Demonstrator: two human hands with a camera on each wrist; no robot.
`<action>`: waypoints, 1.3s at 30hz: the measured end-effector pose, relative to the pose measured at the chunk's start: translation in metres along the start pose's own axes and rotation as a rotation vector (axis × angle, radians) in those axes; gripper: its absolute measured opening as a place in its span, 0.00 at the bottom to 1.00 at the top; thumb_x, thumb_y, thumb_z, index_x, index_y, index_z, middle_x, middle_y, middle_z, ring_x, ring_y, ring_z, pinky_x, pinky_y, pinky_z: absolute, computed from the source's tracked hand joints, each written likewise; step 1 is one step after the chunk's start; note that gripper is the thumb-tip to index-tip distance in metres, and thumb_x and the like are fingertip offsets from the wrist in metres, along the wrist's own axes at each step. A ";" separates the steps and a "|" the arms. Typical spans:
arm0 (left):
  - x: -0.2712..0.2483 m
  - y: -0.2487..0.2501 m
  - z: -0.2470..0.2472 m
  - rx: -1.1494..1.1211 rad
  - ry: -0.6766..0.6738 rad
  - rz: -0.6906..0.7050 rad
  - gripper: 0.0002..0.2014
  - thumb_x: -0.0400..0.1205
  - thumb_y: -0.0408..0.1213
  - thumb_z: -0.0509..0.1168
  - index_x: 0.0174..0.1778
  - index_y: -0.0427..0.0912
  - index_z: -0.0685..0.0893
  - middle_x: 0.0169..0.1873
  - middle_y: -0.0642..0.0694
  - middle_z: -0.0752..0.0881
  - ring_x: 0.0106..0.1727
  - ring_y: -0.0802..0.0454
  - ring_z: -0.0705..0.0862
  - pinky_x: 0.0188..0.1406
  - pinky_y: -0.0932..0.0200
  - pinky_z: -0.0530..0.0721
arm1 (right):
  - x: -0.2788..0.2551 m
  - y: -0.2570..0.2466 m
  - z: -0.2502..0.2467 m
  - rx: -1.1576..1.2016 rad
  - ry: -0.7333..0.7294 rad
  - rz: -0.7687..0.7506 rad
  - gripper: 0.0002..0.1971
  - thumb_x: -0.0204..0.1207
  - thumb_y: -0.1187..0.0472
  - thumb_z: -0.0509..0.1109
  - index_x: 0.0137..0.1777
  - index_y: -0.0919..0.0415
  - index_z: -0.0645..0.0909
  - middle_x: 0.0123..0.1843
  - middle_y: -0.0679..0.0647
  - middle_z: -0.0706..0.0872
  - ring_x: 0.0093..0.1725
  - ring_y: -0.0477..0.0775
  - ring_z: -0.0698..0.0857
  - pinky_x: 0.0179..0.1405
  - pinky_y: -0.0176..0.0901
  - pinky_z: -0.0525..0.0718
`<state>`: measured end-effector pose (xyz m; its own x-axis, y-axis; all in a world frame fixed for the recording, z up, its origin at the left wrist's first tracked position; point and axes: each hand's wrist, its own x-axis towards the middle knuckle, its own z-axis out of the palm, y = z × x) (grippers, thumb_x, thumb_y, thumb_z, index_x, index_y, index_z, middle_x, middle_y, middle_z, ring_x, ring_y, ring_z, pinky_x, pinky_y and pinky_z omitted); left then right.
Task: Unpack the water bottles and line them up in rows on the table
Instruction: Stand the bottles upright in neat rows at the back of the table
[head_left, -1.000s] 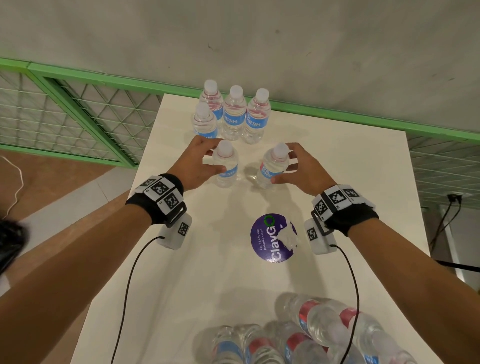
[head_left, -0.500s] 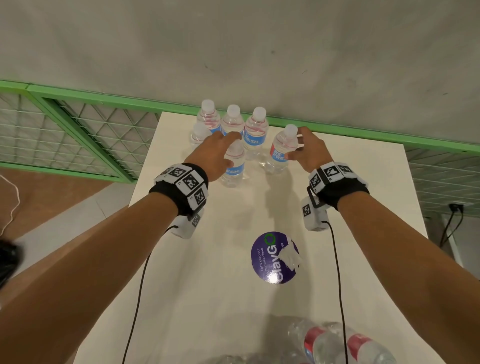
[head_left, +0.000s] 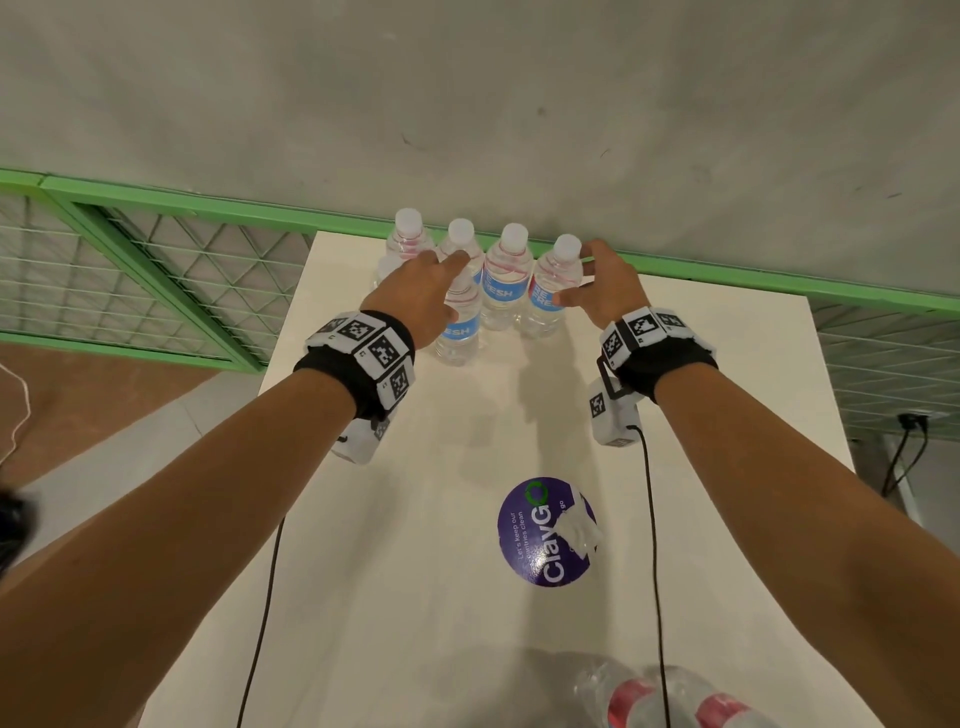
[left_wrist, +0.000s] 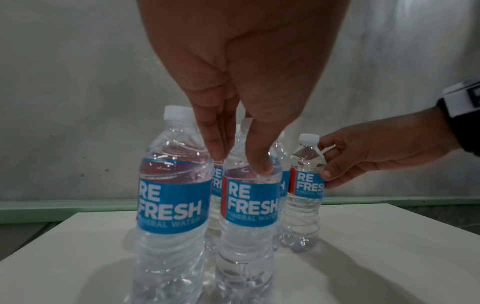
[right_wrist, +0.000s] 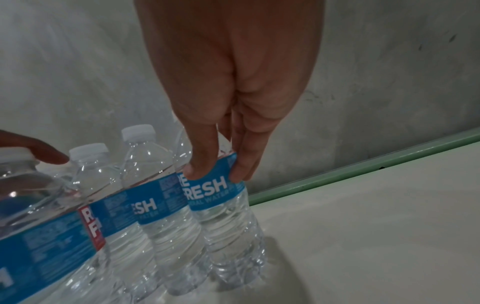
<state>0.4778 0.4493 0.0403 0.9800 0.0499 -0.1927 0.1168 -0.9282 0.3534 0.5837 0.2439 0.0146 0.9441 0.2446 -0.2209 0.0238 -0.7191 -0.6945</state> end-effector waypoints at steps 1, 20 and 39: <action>0.000 0.000 0.000 0.002 0.001 0.003 0.32 0.79 0.34 0.66 0.78 0.46 0.61 0.65 0.34 0.75 0.64 0.35 0.76 0.61 0.43 0.76 | 0.000 0.000 0.000 0.001 0.004 0.003 0.31 0.65 0.65 0.80 0.68 0.62 0.72 0.64 0.59 0.83 0.62 0.60 0.83 0.56 0.47 0.79; 0.000 -0.002 -0.001 0.009 0.015 0.025 0.30 0.79 0.34 0.66 0.76 0.44 0.62 0.63 0.35 0.76 0.62 0.35 0.76 0.59 0.43 0.77 | -0.001 -0.003 0.001 0.024 -0.004 0.035 0.32 0.67 0.63 0.80 0.68 0.62 0.69 0.65 0.60 0.82 0.62 0.59 0.82 0.51 0.43 0.74; -0.001 -0.012 -0.004 -0.114 0.043 0.084 0.28 0.82 0.26 0.61 0.77 0.51 0.67 0.74 0.46 0.72 0.63 0.45 0.80 0.66 0.49 0.73 | -0.019 0.005 -0.017 0.010 -0.033 0.085 0.40 0.67 0.58 0.80 0.77 0.58 0.64 0.74 0.60 0.75 0.71 0.60 0.76 0.64 0.50 0.74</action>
<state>0.4757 0.4615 0.0399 0.9928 -0.0076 -0.1195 0.0496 -0.8821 0.4685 0.5711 0.2243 0.0266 0.9314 0.2039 -0.3015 -0.0597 -0.7315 -0.6793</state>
